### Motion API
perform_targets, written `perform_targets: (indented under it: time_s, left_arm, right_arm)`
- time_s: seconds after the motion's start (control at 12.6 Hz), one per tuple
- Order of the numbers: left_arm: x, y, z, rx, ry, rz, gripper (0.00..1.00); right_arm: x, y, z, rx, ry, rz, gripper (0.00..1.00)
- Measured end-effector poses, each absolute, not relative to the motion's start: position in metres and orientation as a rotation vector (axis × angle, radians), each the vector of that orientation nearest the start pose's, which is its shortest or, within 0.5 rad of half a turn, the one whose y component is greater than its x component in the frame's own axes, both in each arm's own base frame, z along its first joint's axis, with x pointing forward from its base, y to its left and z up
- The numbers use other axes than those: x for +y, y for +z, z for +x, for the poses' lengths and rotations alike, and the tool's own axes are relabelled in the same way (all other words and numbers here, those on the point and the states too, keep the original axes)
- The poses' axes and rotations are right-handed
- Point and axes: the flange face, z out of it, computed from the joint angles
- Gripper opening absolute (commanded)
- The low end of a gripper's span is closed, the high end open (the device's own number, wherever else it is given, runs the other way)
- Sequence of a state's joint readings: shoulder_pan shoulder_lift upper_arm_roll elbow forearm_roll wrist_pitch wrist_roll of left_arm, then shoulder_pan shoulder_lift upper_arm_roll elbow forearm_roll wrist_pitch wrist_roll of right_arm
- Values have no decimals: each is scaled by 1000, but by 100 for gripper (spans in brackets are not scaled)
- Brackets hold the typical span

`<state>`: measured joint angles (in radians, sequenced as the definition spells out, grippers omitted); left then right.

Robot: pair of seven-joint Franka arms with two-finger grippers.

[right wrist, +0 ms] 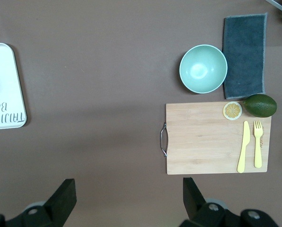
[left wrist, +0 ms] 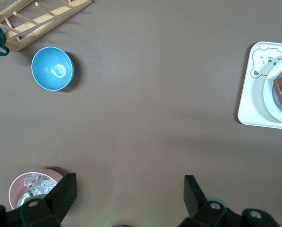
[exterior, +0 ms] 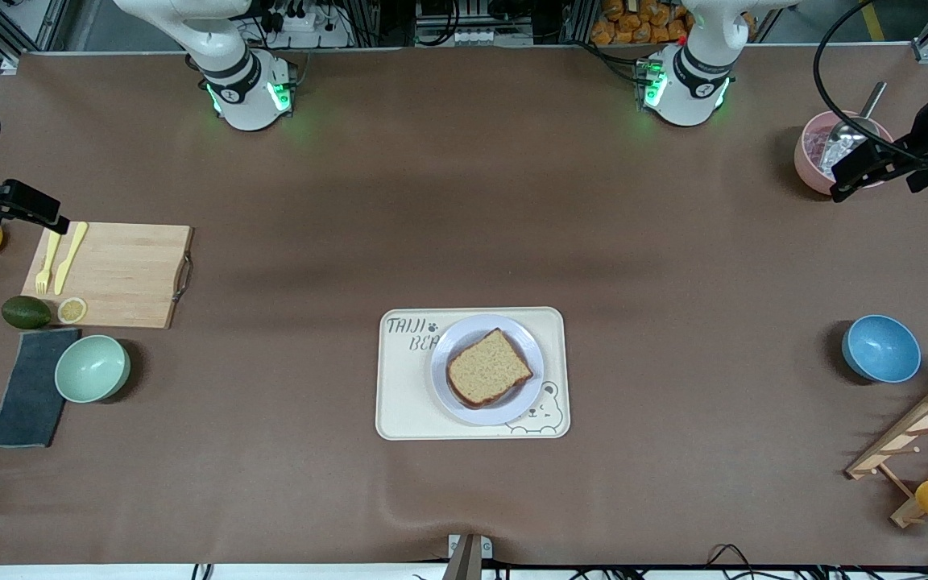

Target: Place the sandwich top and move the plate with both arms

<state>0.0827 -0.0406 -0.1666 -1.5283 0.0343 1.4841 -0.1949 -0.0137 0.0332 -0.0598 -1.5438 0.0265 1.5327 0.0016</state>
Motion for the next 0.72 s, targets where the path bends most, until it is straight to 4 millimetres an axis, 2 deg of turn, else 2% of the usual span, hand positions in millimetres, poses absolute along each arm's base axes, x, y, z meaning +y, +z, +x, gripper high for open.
perform_targets:
  time_s: [0.72]
  left_arm:
    - [-54,644,529,-146,-25,-3098,100]
  right_arm:
    - [-38,615,559,116,67,-3113,100]
